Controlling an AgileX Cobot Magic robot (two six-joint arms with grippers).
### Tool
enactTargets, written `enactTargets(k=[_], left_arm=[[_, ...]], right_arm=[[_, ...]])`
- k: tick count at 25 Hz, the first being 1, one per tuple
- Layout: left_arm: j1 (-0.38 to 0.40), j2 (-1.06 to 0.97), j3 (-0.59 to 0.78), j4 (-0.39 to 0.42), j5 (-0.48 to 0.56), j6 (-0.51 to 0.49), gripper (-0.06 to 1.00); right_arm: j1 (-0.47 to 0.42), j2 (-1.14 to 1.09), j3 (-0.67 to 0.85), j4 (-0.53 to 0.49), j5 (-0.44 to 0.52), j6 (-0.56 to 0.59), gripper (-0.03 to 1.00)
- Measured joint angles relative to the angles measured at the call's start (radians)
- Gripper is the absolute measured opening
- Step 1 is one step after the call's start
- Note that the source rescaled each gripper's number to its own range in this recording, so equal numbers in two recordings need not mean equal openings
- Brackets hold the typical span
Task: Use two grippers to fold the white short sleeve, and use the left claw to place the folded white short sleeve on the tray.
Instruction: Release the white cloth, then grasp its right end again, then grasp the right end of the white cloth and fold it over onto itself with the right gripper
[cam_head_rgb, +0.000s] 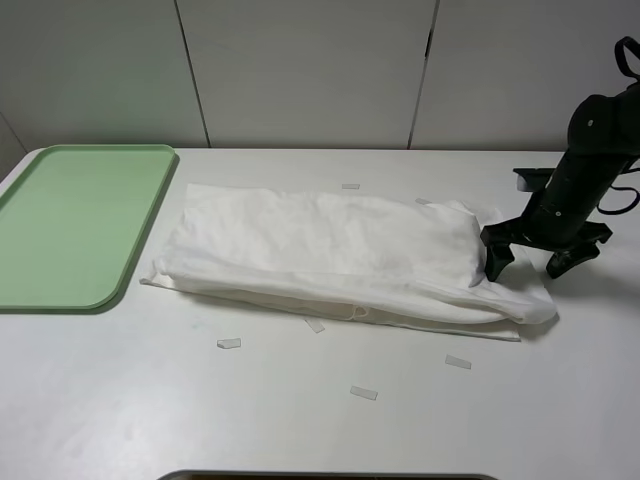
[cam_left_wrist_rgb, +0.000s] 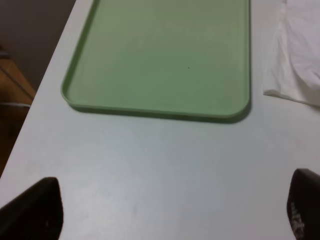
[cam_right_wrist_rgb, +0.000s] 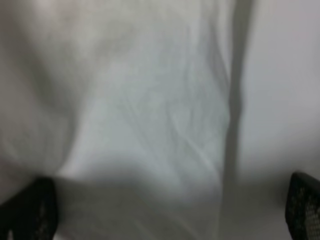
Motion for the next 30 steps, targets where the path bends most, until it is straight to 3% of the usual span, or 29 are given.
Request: enactTargets(k=[2, 3, 5, 8, 10, 11, 19, 21, 30], left_arm=[[0.0, 0.0, 0.0, 0.0, 0.0, 0.0, 0.88], [0.0, 0.0, 0.0, 0.0, 0.0, 0.0, 0.88], [0.0, 0.0, 0.0, 0.0, 0.0, 0.0, 0.88], [0.0, 0.0, 0.0, 0.0, 0.0, 0.0, 0.88], [0.0, 0.0, 0.0, 0.0, 0.0, 0.0, 0.88], [0.0, 0.0, 0.0, 0.0, 0.0, 0.0, 0.88], [0.0, 0.0, 0.0, 0.0, 0.0, 0.0, 0.88], [0.0, 0.0, 0.0, 0.0, 0.0, 0.0, 0.88], [0.0, 0.0, 0.0, -0.001, 0.0, 0.0, 0.88]], right_arm=[[0.0, 0.005, 0.0, 0.017, 0.002, 0.0, 0.9], [0.0, 0.005, 0.0, 0.017, 0.002, 0.0, 0.9], [0.001, 0.005, 0.0, 0.031, 0.004, 0.0, 0.75], [0.01, 0.006, 0.0, 0.071, 0.002, 0.001, 0.31], [0.014, 0.006, 0.0, 0.089, 0.003, 0.001, 0.08], [0.014, 0.006, -0.001, 0.089, 0.003, 0.001, 0.01], [0.014, -0.007, -0.005, 0.05, 0.009, 0.001, 0.0], [0.012, -0.035, 0.004, -0.02, 0.007, 0.001, 0.0], [0.007, -0.188, 0.011, -0.159, 0.055, 0.005, 0.0]])
